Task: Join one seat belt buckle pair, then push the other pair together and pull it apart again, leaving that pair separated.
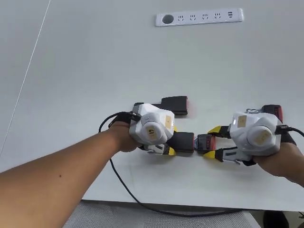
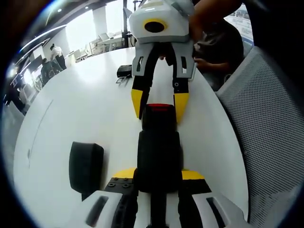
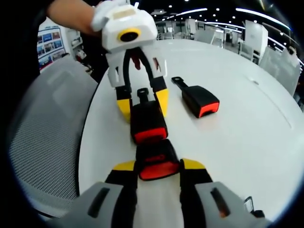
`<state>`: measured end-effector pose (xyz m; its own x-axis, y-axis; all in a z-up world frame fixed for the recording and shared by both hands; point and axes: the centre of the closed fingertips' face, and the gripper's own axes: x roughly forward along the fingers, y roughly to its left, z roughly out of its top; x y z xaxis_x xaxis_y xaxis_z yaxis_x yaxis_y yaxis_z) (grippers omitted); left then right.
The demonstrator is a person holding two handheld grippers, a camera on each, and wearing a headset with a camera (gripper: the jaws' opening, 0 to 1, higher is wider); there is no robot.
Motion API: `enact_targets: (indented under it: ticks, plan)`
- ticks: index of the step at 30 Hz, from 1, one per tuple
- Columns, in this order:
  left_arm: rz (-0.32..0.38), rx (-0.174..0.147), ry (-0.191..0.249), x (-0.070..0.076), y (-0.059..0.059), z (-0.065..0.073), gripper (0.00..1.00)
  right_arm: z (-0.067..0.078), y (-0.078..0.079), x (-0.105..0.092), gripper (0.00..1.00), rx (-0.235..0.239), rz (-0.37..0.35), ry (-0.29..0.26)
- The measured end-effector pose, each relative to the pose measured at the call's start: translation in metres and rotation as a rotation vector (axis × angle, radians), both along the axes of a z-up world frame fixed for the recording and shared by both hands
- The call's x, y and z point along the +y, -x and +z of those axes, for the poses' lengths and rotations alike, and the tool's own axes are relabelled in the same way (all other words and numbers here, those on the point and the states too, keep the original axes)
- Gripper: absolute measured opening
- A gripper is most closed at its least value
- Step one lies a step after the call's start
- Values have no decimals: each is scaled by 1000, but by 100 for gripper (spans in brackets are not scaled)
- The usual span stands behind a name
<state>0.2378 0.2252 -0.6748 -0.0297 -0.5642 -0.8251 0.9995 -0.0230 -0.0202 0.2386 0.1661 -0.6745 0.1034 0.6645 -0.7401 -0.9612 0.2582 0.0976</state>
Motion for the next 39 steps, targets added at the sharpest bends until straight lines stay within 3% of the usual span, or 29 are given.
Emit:
enact_targets:
  ticks: [4,16,24,39]
  plan:
    - [-3,0,6,0,0,0,33,0,1,-3,33,-1,6,8]
    - [1,23,88,2,-2,1,32,1,3,-8,32,-11,43,-73]
    - [-9,20,130,2,-2,0,32,0,3,-10,32,-37,13,-114]
    - [3,29,161,2,-2,0,32,1,2,-8,31,-25,-6,-132]
